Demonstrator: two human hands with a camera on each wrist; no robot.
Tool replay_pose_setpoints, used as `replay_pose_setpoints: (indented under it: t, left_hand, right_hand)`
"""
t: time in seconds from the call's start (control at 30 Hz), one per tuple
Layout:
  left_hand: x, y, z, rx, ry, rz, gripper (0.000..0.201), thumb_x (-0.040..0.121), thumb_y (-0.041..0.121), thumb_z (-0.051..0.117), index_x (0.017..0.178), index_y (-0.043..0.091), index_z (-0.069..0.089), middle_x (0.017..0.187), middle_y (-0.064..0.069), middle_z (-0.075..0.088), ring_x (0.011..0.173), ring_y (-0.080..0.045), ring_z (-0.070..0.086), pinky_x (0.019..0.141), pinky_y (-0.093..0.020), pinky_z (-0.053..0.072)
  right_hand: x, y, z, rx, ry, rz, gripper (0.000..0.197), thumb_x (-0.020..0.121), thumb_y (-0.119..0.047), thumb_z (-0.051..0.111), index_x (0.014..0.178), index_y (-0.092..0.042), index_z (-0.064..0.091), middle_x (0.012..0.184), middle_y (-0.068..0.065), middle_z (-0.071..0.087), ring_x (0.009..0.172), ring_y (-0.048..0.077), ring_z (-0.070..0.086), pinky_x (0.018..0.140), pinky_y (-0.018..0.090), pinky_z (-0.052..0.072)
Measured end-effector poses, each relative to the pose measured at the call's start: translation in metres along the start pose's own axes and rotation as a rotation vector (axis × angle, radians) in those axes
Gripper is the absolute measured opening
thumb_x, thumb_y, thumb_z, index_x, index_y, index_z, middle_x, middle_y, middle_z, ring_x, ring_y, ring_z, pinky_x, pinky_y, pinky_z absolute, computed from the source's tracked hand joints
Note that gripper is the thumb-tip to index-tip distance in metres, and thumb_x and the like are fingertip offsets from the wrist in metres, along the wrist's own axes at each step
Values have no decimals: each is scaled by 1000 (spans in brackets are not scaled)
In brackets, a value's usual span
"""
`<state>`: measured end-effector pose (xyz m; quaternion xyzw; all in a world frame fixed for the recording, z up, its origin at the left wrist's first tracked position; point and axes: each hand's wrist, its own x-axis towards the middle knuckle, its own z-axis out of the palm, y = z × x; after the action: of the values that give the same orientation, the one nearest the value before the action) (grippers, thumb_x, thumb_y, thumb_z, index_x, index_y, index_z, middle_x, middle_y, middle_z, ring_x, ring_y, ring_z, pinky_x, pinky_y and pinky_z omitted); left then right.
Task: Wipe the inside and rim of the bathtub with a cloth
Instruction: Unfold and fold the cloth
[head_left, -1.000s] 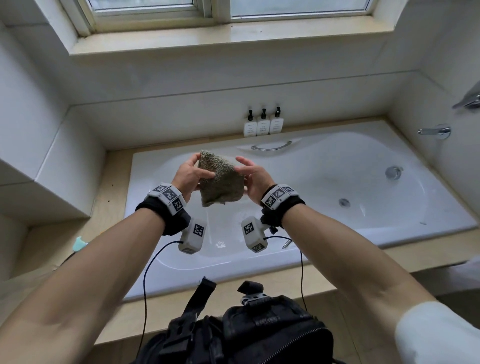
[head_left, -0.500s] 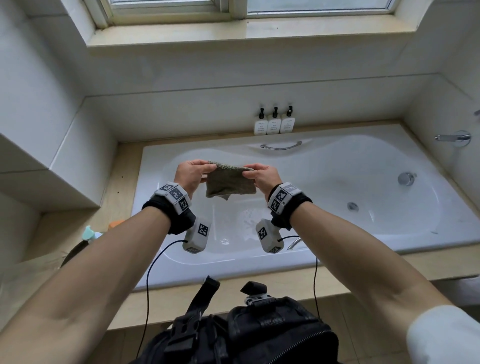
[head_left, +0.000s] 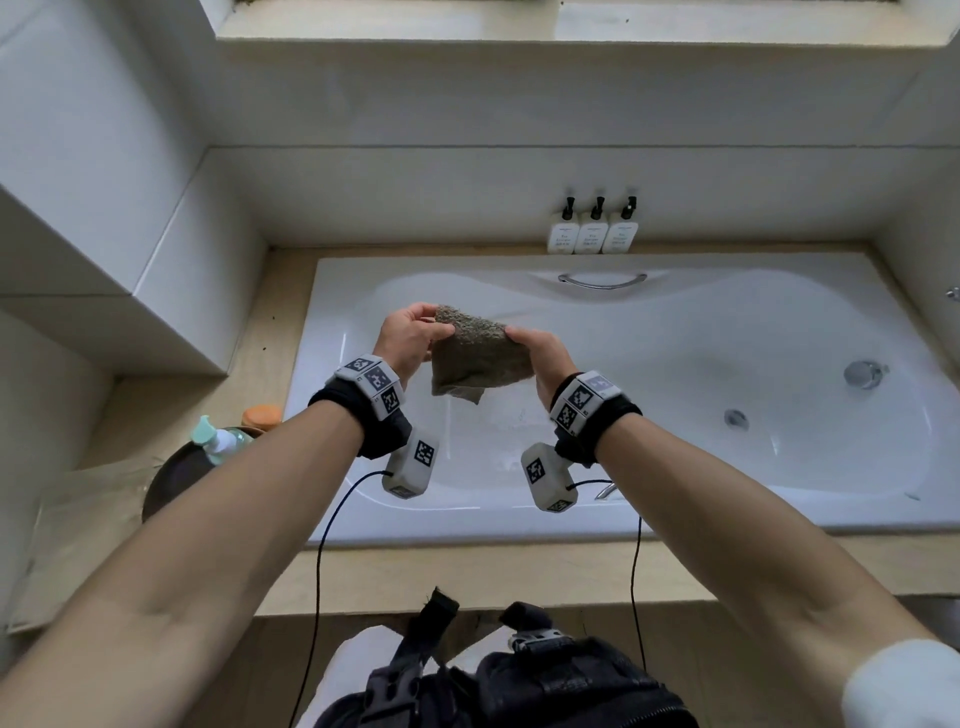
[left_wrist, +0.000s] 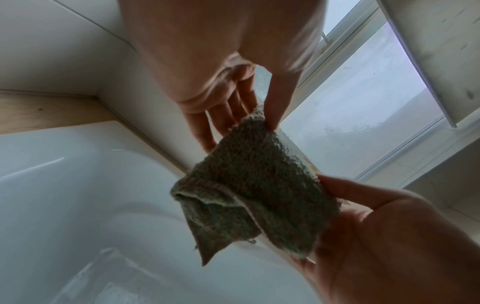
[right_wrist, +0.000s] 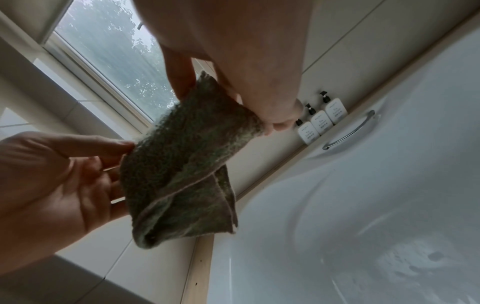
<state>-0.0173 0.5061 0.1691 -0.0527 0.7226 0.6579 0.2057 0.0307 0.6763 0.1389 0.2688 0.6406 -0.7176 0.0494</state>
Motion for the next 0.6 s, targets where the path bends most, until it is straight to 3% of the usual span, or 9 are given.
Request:
replay_pose_setpoints:
  t: [0.13,0.2,0.3,0.43,0.53,0.6]
  left_hand:
    - [18,-5,-14,-12,-52,-85,47,83,-14,55,126,6,56,92,-6,59,81,-21,59,62,-29,54]
    - [30,-10,-23,18,-94,-112,59,80,-19,53,131,11,52,93,-6,57,78,-18,59,51,-24,53]
    - [57,-28,-41,64,-151,-159,78,77,-24,51,138,22,44,101,-12,57,77,-19,60,45,-22,51]
    - [89,-56,-57,114,-216,-215,90,74,-25,50,142,33,39,115,-18,58,80,-23,60,50,-24,52]
    - [114,-81,-70,157,-247,-283,92,74,-27,47,142,34,38,108,-18,59,77,-24,59,50,-25,51]
    - [133,-96,-74,204,-287,-312,95,73,-28,46,143,34,37,107,-19,59,83,-28,58,49,-25,50]
  right_hand:
    - [21,7,17,51,-27,23,63,67,-41,67,108,7,68,108,21,71,92,27,63,82,37,46]
    - [34,11,26,32,-44,45,53,69,-39,72,99,5,68,102,21,71,87,29,65,79,36,48]
    - [61,23,43,18,-120,79,27,76,-17,75,96,-3,64,82,11,70,70,24,67,66,29,55]
    - [92,46,61,-8,-147,153,25,75,9,69,98,-2,65,81,11,71,69,26,69,62,32,60]
    - [112,70,75,-13,-116,231,26,72,5,74,96,-3,67,89,16,72,78,33,70,69,41,61]
    - [128,88,80,-16,-71,265,32,64,-8,82,94,-2,71,93,17,73,85,37,70,75,46,57]
